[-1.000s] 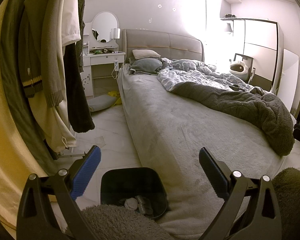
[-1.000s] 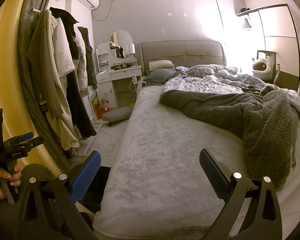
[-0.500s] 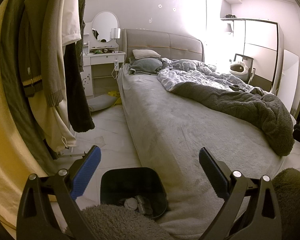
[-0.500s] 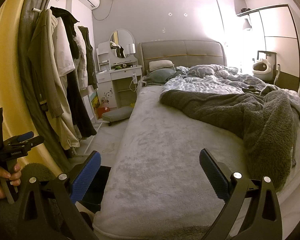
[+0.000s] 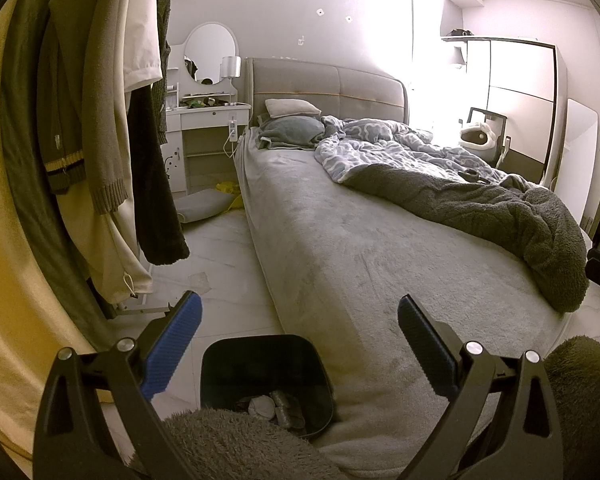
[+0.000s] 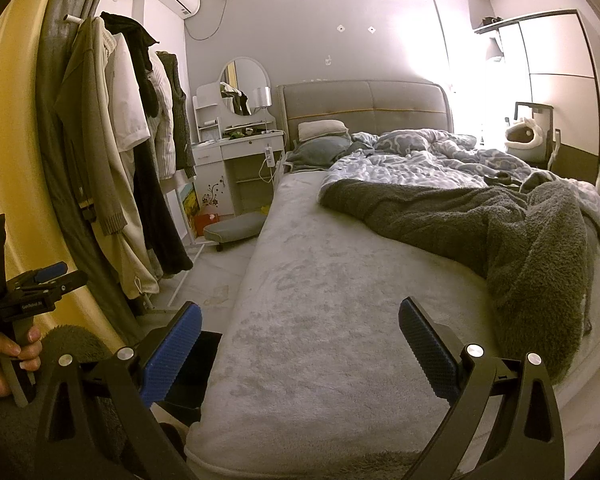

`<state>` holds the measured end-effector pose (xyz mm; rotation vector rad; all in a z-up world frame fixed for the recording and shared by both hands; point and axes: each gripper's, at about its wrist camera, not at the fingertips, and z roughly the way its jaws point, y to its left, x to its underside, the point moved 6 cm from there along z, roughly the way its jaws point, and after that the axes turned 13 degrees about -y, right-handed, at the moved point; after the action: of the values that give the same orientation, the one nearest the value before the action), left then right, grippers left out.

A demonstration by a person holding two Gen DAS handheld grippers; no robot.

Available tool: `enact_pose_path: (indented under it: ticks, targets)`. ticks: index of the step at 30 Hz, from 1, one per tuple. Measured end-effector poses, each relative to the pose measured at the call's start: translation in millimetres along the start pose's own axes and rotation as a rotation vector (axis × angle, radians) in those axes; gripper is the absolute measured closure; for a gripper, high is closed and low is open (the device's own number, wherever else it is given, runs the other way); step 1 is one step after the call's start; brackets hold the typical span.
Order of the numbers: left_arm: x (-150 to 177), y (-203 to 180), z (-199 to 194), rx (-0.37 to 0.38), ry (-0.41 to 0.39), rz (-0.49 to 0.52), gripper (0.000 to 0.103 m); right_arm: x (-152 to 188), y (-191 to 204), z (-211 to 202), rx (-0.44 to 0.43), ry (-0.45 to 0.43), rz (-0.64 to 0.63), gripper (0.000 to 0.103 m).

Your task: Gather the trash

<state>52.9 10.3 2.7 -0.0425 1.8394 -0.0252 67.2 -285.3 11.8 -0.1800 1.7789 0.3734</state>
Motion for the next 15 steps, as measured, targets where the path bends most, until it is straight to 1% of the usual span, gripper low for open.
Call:
enact_pose_path:
  ticks: [15]
  targets:
    - [-0.2,0.8,0.2,0.006,0.001,-0.002,0.003,-0.6,-0.6,0.7,-0.001,0.002,-0.001,0.003]
